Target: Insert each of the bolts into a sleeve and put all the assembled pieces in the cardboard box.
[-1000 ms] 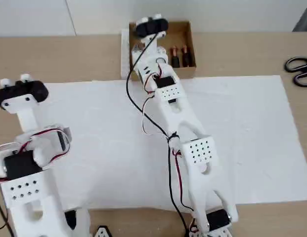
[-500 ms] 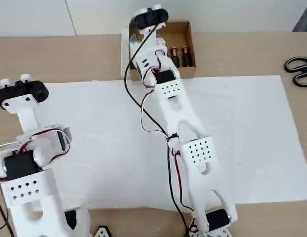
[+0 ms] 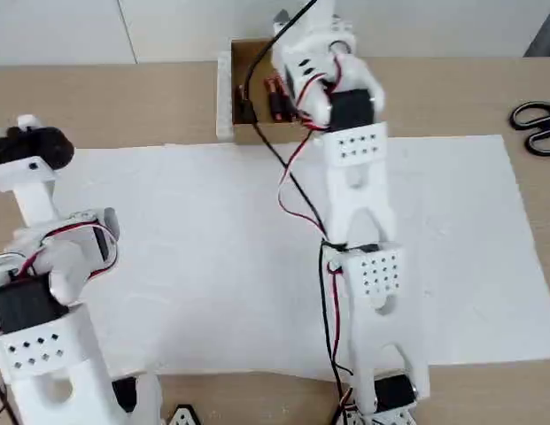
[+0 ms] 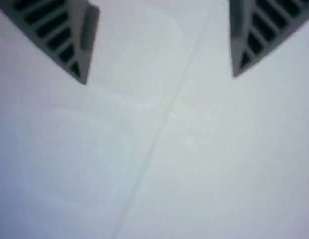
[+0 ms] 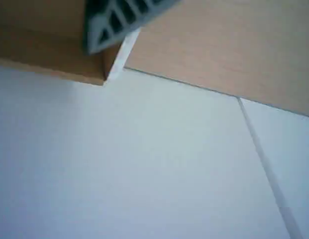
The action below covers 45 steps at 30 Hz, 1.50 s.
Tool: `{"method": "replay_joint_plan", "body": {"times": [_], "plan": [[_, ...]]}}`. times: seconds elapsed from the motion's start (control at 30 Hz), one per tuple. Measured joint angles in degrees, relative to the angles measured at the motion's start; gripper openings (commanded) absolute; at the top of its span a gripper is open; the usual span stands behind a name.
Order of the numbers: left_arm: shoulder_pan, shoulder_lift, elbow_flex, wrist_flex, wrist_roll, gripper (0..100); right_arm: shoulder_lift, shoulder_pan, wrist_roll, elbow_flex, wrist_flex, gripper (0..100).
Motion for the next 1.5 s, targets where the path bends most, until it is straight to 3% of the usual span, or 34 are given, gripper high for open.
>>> {"method": "replay_joint_plan", "body": {"times": [0.27,0.37,0.5,0.73,1.1,1.3,1.5], "plan": [[0.0,-0.4,-2.3,0.7,0.0,18,-24.0,6.8,0.0,-0.6,26.4,19.9],[0.0,-0.4,-2.3,2.4,0.0,18,-33.0,10.0,0.0,-0.6,31.2,19.9],[0.0,-0.4,-2.3,4.0,0.0,18,-43.0,15.7,0.0,-1.5,32.3,19.9],[0.0,-8.5,-1.8,2.7,0.0,18,-54.2,18.0,1.6,-1.9,32.7,19.9],[0.0,-36.9,19.4,-9.1,0.0,18,-56.0,18.0,1.9,-1.6,32.7,19.9],[0.0,-52.6,33.8,-20.3,0.0,18,-56.0,18.0,1.9,12.4,32.8,19.9],[0.0,-54.2,39.6,-23.7,0.0,18,-59.6,18.1,1.9,35.3,32.8,19.9]]}}
